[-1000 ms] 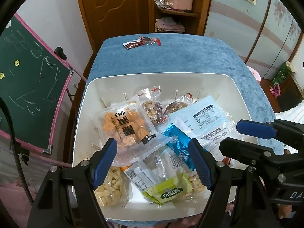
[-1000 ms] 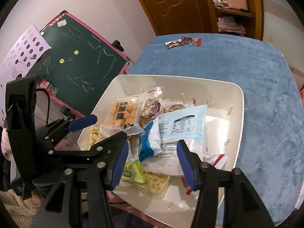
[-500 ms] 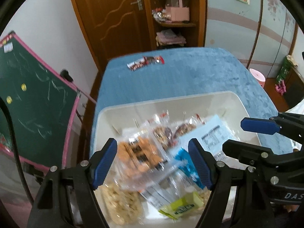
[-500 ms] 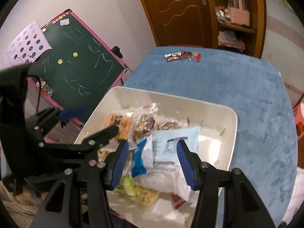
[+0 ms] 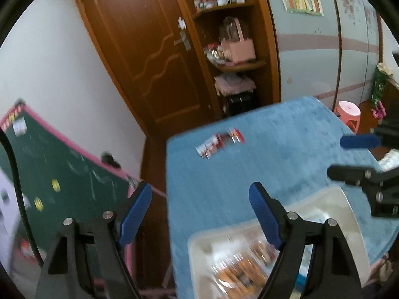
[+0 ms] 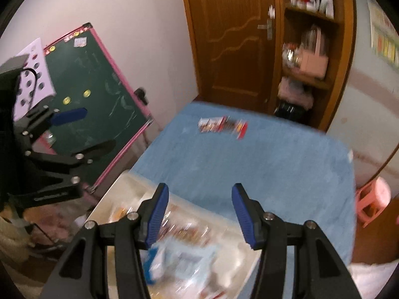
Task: Organize snacks
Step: 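Move both tools back to the red-white jerky packets on the table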
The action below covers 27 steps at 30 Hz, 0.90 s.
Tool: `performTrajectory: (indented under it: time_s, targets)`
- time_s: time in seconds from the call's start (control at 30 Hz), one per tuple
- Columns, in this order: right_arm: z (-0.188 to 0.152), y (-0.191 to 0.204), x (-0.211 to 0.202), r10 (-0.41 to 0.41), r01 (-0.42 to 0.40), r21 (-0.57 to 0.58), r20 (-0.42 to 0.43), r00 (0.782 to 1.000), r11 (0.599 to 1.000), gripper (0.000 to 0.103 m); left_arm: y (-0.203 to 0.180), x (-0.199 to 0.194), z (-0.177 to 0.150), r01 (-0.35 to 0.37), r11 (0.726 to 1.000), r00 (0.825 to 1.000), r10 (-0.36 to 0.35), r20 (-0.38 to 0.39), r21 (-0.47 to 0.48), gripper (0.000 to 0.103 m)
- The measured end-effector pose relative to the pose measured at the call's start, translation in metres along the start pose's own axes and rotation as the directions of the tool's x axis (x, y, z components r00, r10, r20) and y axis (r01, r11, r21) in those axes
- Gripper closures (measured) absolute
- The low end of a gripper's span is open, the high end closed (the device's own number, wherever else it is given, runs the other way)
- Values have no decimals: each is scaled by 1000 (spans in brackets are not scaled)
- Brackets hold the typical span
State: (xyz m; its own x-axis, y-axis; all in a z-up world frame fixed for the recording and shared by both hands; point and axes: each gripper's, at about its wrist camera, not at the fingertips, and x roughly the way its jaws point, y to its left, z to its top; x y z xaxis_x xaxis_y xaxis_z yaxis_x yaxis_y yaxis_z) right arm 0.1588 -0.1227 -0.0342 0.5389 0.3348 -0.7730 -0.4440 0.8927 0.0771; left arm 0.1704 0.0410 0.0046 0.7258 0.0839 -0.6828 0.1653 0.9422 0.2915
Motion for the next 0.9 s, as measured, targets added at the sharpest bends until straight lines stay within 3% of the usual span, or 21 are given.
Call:
performTrajectory:
  time_s: [0.1, 0.27, 0.43, 0.5, 0.57, 0.67, 0.9]
  targets:
    - [48, -9, 4, -58, 60, -49, 38, 998, 997, 50, 8, 9, 39, -74, 996, 996, 70, 57, 54, 19]
    - [113, -32, 25, -105, 107, -29, 52, 993, 994, 50, 27, 40, 101, -111, 991, 991, 104, 85, 73, 17]
    - [163, -61, 66, -119, 118, 20, 15, 993, 993, 49, 35, 82, 134, -143, 984, 985, 131, 115, 105, 17]
    - [177, -76, 91, -106, 106, 62, -1, 994, 992, 43, 34, 113, 139, -154, 978, 984, 138, 117, 143, 17]
    - [183, -86, 112, -87, 87, 92, -10, 996, 992, 35, 28, 146, 138, -137, 975, 989, 126, 73, 173, 16]
    - [190, -100, 158, -82, 88, 101, -67, 994, 991, 35, 22, 202, 131, -83, 974, 996, 90, -28, 211, 16]
    - [168, -121, 268, -28, 66, 155, -234, 972, 986, 35, 3, 301, 93, -9, 977, 979, 52, -199, 211, 16]
